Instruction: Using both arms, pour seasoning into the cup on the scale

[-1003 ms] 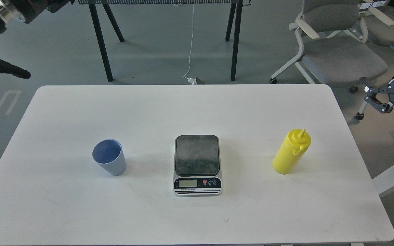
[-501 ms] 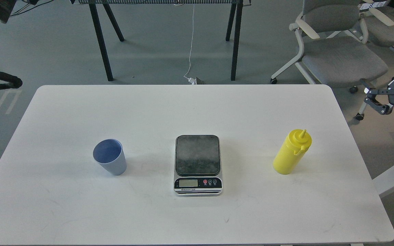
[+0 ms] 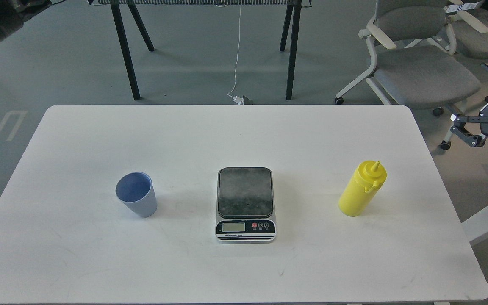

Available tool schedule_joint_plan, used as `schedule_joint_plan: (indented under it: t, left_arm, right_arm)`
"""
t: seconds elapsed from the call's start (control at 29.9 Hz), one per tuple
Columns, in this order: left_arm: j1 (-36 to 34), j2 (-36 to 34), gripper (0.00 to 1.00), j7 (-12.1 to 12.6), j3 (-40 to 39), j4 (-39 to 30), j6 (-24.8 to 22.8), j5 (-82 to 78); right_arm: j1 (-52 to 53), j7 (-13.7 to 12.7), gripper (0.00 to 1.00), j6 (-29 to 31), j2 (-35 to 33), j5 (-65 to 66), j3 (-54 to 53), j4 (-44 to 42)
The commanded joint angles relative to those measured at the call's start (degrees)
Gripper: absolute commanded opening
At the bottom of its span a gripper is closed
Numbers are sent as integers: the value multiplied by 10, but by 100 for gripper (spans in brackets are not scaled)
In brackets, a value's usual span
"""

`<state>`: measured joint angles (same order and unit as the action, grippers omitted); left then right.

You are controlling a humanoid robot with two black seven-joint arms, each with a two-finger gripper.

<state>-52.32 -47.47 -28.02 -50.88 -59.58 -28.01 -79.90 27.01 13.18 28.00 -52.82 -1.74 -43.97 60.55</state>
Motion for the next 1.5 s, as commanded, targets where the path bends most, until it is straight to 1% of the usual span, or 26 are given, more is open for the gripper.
schedule_joint_plan:
  t: [0.0,0.17,0.3,0.4,0.5,0.6,0.67,0.87,1.0,1.47]
  left_arm:
    - [-21,-7,100,0,65,-16,0,-117]
    - [-33,-7,100,0,147,-36,0,-294]
    - [-73,-7,100,0,233,-40,0,-393]
    - [-107,-7,100,0,293,-40,0,-431]
    - [-141,-9,100,0,354,-40,33,-451]
    - [-157,-11,100,0,395,-40,87,-451]
    - [-161,-16,100,0,408,-40,99,-451]
    - [-166,-9,100,0,443,-67,99,-451]
    - [-166,4,100,0,481,-68,98,-451]
    - [-164,7,100,0,568,-69,98,-451]
  right_arm:
    - [-3,0,99,0,0,0,-1,0]
    - [-5,0,99,0,0,0,0,0]
    - [-8,0,99,0,0,0,-1,0]
    - [-12,0,99,0,0,0,-1,0]
    - [-14,0,99,0,1,1,-1,0]
    - [-17,0,99,0,1,0,0,0]
    - [-17,0,99,0,1,0,0,0]
    - [-17,0,99,0,1,0,-1,0]
    - [-17,0,99,0,1,1,-1,0]
    - [-18,0,99,0,10,1,1,-2]
